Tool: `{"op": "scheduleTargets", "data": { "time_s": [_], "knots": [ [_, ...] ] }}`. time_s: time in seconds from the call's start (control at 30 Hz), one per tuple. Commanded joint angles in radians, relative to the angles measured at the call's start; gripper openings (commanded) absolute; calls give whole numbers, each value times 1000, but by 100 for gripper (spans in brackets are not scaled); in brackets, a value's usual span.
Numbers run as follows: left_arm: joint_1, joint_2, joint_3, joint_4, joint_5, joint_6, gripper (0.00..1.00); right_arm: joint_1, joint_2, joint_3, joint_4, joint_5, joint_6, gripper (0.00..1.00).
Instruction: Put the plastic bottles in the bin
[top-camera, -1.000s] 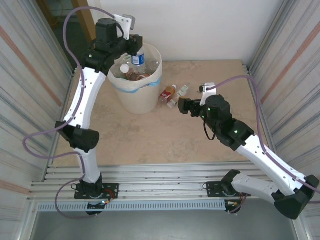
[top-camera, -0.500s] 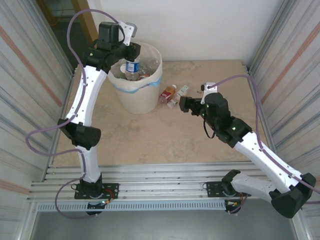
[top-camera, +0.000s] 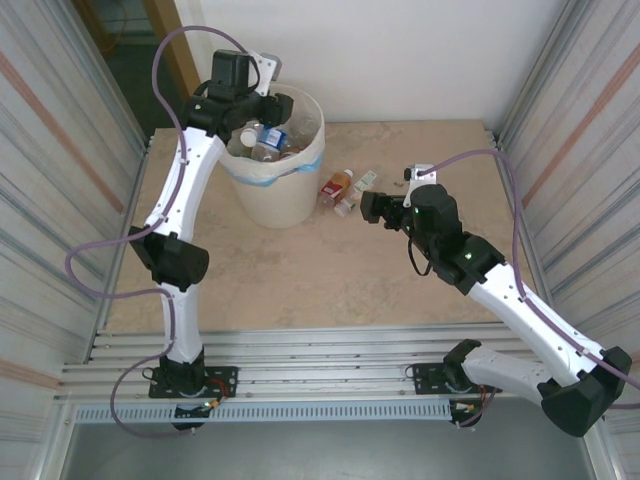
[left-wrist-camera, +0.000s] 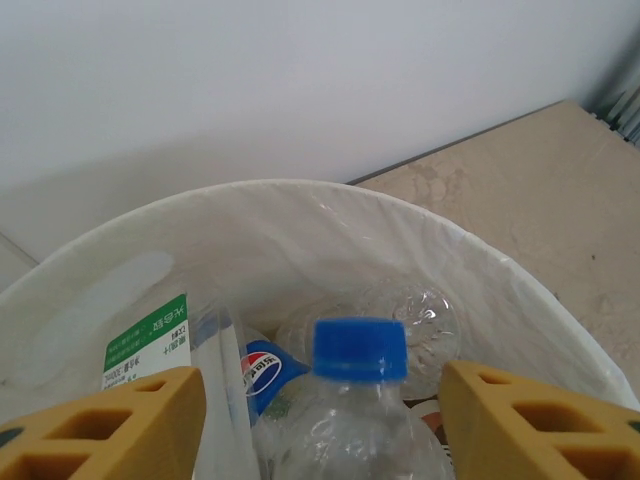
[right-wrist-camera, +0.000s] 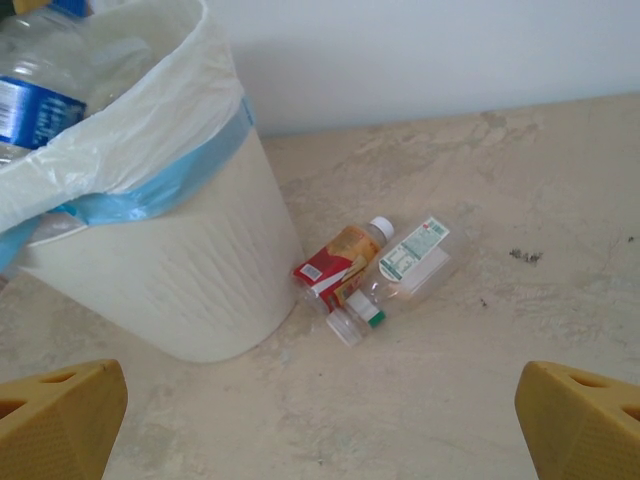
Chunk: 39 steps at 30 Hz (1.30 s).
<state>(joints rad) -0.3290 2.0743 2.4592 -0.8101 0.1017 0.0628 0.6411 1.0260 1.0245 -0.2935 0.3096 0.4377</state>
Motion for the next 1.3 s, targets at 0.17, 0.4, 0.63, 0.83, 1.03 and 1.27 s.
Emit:
{"op": "scheduleTargets", "data": {
  "time_s": [0.17, 0.4, 0.63, 0.83, 1.03, 1.27],
  "knots": [
    [1, -16, 14, 57, 5, -43, 53, -8, -6, 1, -13, -15, 22, 98],
    [-9, -70, -104, 69, 25, -61, 33, -17, 5, 9, -26, -6, 33, 98],
    [-37, -104, -242, 77, 12, -68, 26, -60, 84, 71, -100, -5, 76, 98],
    [-39, -131, -309, 92, -9, -87, 26, -120, 181, 134, -159, -32, 135, 98],
    [-38, -191, -325, 108, -21, -104, 34, -217, 329, 223, -226, -115, 213, 98],
    [-40, -292, -322, 157, -5, -139, 47, -265, 578, 383, -292, -164, 238, 98]
  ]
}}
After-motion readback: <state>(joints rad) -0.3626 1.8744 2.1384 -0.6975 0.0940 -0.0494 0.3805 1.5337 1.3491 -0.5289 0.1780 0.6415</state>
